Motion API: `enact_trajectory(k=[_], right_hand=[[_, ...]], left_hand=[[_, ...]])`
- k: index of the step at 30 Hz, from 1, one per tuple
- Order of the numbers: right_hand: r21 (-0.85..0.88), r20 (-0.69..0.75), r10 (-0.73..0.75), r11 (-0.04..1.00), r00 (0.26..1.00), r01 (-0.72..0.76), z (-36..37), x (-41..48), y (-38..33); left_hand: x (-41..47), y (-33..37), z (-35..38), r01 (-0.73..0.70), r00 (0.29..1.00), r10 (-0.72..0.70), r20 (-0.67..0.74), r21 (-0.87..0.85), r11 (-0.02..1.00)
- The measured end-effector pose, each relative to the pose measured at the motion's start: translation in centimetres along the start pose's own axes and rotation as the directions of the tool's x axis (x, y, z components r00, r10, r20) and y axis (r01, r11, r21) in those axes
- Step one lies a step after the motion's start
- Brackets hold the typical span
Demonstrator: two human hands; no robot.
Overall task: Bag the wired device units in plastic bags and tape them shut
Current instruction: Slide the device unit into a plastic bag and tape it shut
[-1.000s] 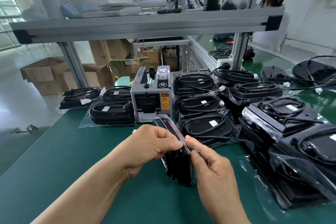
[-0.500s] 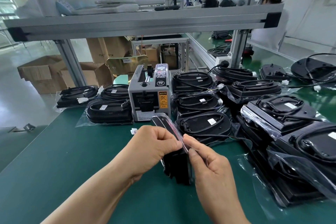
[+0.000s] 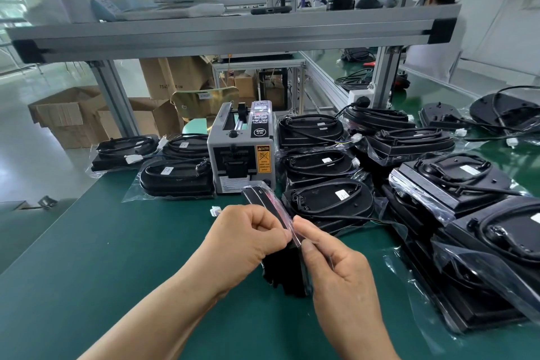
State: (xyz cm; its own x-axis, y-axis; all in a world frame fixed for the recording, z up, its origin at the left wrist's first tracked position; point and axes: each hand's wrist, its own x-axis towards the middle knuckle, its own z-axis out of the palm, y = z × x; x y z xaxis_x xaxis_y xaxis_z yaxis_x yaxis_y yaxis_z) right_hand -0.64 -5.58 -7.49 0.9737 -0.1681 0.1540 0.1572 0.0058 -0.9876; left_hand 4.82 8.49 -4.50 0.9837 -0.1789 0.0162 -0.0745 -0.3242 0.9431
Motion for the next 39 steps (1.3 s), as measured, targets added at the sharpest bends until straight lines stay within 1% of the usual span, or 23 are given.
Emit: enact_trajectory(k=[3, 6, 8, 12, 15, 18, 20, 23, 25, 27, 29, 31, 33, 34, 36, 39], right_hand=[[0.003, -0.004, 0.003, 1.000, 1.000, -0.002, 0.0, 0.0, 0.0], [-0.017, -0.006, 0.006, 1.000, 1.000, -0.007, 0.0, -0.1, 0.0], [-0.041, -0.005, 0.004, 0.999, 1.000, -0.004, -0.1, -0.1, 0.0], [-0.068, -0.019, 0.006, 0.998, 1.000, -0.007, -0.1, -0.1, -0.1], [-0.063, -0.031, 0.008, 0.998, 0.999, -0.010, -0.3, -0.1, -0.1], [-0.063, -0.033, 0.000, 0.998, 0.999, -0.002, -0.4, 0.0, -0.1], [-0.059, -0.028, 0.006, 0.998, 1.000, -0.008, -0.4, 0.0, 0.0], [-0.066, -0.018, 0.015, 0.998, 1.000, -0.016, -0.3, 0.0, 0.1], [-0.070, 0.015, 0.039, 0.997, 0.999, -0.038, -0.5, 0.0, -0.1], [-0.083, 0.086, 0.074, 0.994, 0.994, -0.067, -1.1, 0.4, -0.9], [-0.191, 0.150, 0.079, 0.980, 0.986, -0.049, -1.9, 1.8, -2.1], [-0.325, 0.159, 0.082, 0.945, 0.984, -0.027, -2.2, 4.4, -3.5], [-0.459, 0.173, 0.064, 0.888, 0.983, 0.023, -1.1, 7.2, -4.6], [-0.543, 0.196, 0.043, 0.837, 0.980, 0.072, -0.2, 8.5, -4.8], [-0.702, 0.276, 0.023, 0.688, 0.961, 0.185, 2.2, 10.7, -4.8], [-0.832, 0.352, 0.024, 0.467, 0.936, 0.300, 5.1, 12.9, -4.0]], left_hand=[[-0.3, -0.3, 0.2, -0.022, 0.999, 0.024, -0.042, 0.039, 0.999], [-0.5, -0.8, 0.6, -0.016, 0.991, 0.022, -0.129, 0.050, 0.999], [-0.6, -1.0, 1.0, 0.016, 0.983, -0.018, -0.183, -0.014, 1.000], [-0.3, -1.3, 1.9, 0.058, 0.965, -0.089, -0.245, -0.133, 0.989], [-0.5, -1.5, 2.3, 0.029, 0.971, -0.063, -0.231, -0.148, 0.989], [-0.9, -1.5, 2.1, -0.008, 0.985, -0.018, -0.172, -0.149, 0.989], [-0.9, -1.5, 1.7, 0.016, 0.991, -0.037, -0.128, -0.163, 0.986], [-0.6, -1.4, 1.3, 0.060, 0.991, -0.078, -0.110, -0.154, 0.986], [-0.5, -1.3, 1.2, 0.069, 0.990, -0.086, -0.110, -0.152, 0.986], [-0.4, -1.2, 1.2, 0.068, 0.990, -0.084, -0.109, -0.149, 0.986], [-0.3, -1.2, 1.2, 0.063, 0.991, -0.079, -0.108, -0.143, 0.988], [-0.3, -1.1, 1.2, 0.066, 0.991, -0.081, -0.105, -0.142, 0.988], [-0.2, -1.1, 1.2, 0.069, 0.992, -0.085, -0.098, -0.156, 0.985], [-0.3, -1.1, 1.2, 0.072, 0.992, -0.088, -0.095, -0.160, 0.985], [-0.2, -1.0, 1.2, 0.076, 0.992, -0.091, -0.091, -0.156, 0.985], [-0.3, -0.8, 1.1, 0.075, 0.993, -0.085, -0.081, -0.125, 0.989]])
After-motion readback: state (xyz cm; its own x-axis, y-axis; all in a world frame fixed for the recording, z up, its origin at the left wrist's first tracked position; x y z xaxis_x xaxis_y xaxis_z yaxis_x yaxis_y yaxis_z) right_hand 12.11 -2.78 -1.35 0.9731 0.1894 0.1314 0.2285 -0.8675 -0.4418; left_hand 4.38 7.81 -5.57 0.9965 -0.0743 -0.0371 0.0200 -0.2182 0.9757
